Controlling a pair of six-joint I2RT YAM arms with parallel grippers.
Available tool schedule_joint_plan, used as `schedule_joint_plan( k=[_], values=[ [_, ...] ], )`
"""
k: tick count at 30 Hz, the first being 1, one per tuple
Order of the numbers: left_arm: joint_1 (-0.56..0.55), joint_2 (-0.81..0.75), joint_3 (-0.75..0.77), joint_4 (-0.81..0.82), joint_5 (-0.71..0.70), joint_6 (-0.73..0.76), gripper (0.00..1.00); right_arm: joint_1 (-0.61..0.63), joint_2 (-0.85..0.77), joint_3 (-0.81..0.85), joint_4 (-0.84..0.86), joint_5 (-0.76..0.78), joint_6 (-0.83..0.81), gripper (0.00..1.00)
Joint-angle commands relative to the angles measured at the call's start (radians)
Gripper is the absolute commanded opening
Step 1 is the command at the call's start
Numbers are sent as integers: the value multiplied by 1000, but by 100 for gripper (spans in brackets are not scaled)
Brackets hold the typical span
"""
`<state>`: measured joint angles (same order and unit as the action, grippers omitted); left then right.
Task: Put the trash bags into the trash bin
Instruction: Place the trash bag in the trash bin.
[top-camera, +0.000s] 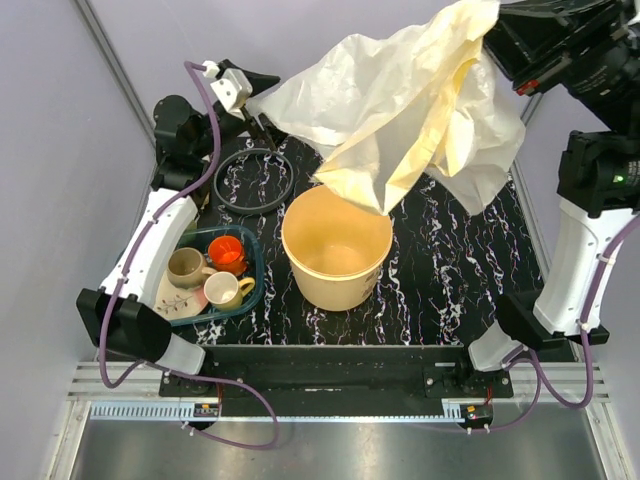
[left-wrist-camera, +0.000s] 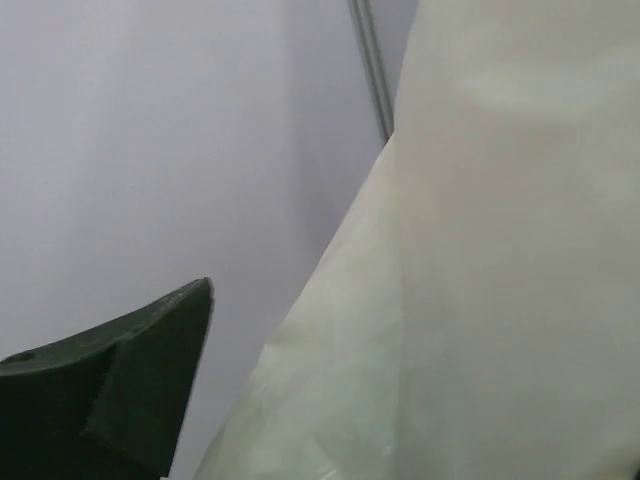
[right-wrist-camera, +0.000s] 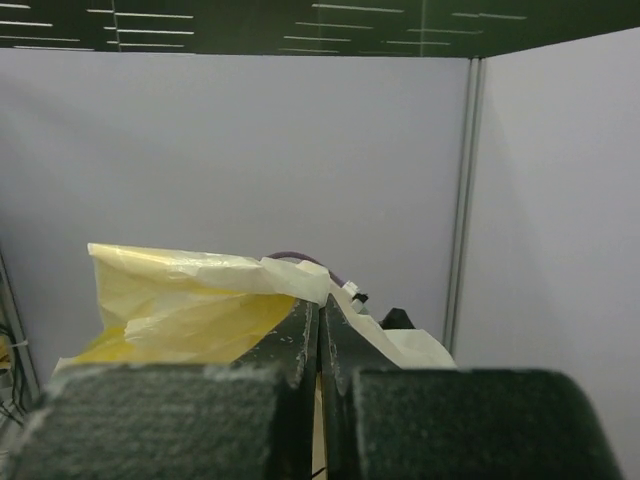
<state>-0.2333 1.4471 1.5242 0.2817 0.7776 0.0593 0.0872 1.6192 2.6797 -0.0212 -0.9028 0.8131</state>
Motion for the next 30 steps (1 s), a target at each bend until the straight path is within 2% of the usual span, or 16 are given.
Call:
schedule_joint_plan(
  k=[1, 3, 4, 6, 7, 9, 12, 17, 22, 24, 25, 30],
  values=[
    [-35, 29, 132, 77, 133, 1, 76, 75, 11, -13, 8, -10, 13, 0],
    [-37, 1, 137, 77, 234, -73, 49, 106, 16, -21, -31, 15, -24, 0],
    [-32, -20, 128, 74, 241, -154, 28, 112, 21, -21, -46, 28, -50, 0],
    [5, -121, 62, 73, 227, -206, 12, 124, 30, -41, -60, 57, -63, 0],
    [23, -163, 32, 80, 218, -242, 0, 131, 33, -55, -59, 67, -69, 0],
    [75, -284, -42, 79, 145, -253, 0, 152, 31, -111, 4, 81, -52, 0],
    [110, -379, -24, -14, 94, -216, 0, 192, 53, -115, 14, 99, -51, 0],
    [111, -389, 96, -203, 81, -176, 0, 246, 44, -210, 47, 134, -40, 0],
    [111, -318, 163, -249, 141, -255, 0, 246, -76, -478, 44, 165, -101, 0],
    [85, -301, 143, -250, 186, -283, 0, 246, -143, -553, 29, 182, -135, 0],
    [68, -304, 102, -250, 183, -286, 0, 244, -162, -569, -23, 188, -185, 0],
    [-67, -330, 42, -233, 137, -231, 0, 233, -269, -664, -62, 248, -324, 0]
  ],
)
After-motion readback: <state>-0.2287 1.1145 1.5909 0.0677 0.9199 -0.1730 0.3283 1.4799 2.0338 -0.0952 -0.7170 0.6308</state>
